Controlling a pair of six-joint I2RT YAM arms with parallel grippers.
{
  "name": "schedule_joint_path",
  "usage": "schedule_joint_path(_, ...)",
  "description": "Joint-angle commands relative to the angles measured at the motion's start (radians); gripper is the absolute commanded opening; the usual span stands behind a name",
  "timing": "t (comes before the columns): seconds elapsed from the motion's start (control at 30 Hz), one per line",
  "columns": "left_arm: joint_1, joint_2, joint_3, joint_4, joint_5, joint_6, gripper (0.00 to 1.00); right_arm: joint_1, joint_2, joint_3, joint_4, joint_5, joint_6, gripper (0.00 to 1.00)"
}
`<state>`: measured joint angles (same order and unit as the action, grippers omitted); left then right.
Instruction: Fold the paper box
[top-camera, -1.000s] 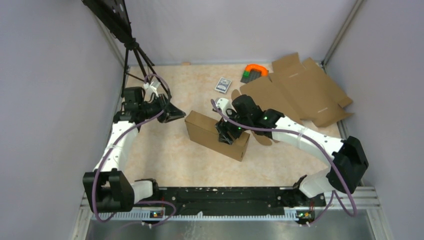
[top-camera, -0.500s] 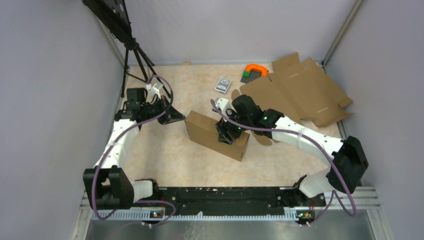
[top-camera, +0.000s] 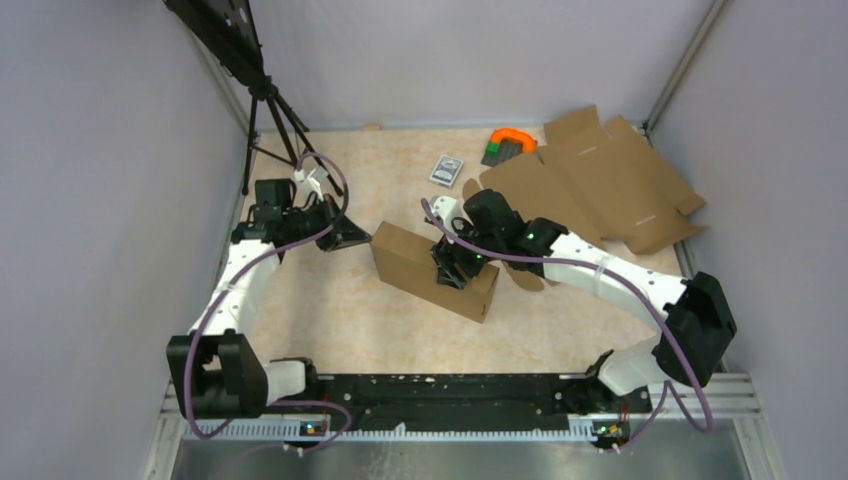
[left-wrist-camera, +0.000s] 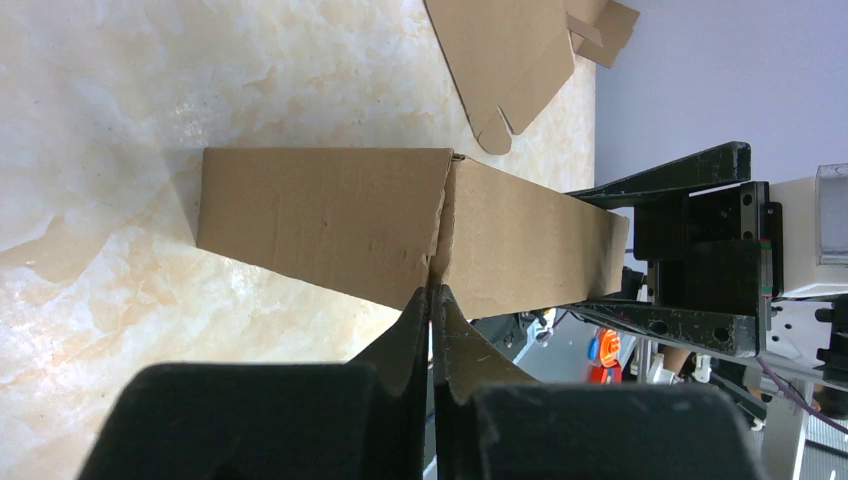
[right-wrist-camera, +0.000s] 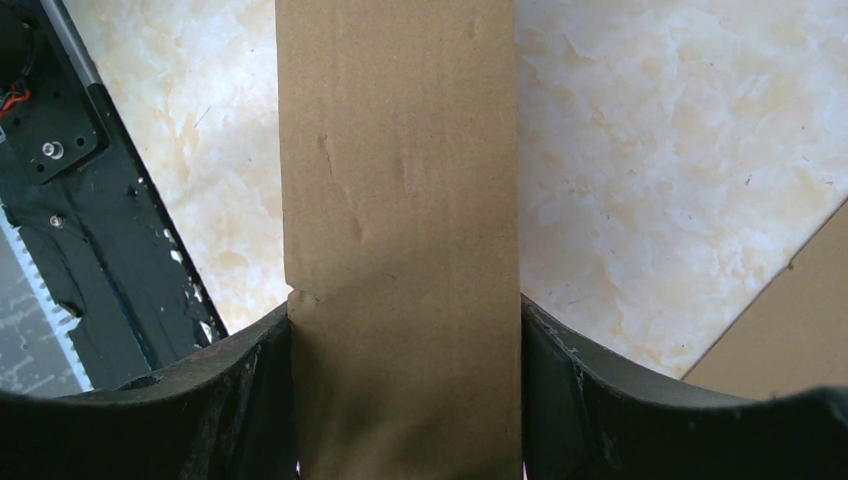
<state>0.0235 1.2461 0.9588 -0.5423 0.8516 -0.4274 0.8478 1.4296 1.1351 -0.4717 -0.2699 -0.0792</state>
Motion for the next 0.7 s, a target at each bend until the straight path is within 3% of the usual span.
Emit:
schedule_joint_path(0.0, -0.005, 0.028, -0.087, -0.062, -0.127, 0.062, 0.00, -0.001, 0.036, 0.007, -0.074, -0.029, 0.004, 0.43)
schedule_joint_path(0.23, -0.005, -0.006, -0.056, -0.093, -0.178, 0.071, 0.01, -0.002, 0.038, 0.011, -0.075, -0.031, 0.004, 0.43)
schedule_joint_path(0.27, -0.005, -0.016, -0.038, -0.104, -0.170, 0.070, 0.07, -0.002, 0.038, 0.012, -0.076, -0.031, 0.004, 0.43)
schedule_joint_path(0.37, -0.005, -0.052, 0.044, -0.135, -0.153, 0.061, 0.13, -0.001, 0.038, 0.012, -0.075, -0.029, 0.004, 0.44)
schedule_joint_path(0.5, -0.007, -0.081, 0.147, -0.155, -0.127, 0.034, 0.24, -0.002, 0.035, 0.022, -0.078, -0.022, 0.006, 0.54)
schedule_joint_path(0.67, -0.067, -0.087, 0.224, -0.162, -0.159, 0.002, 0.27, -0.003, 0.029, 0.054, -0.095, 0.007, 0.013, 0.64)
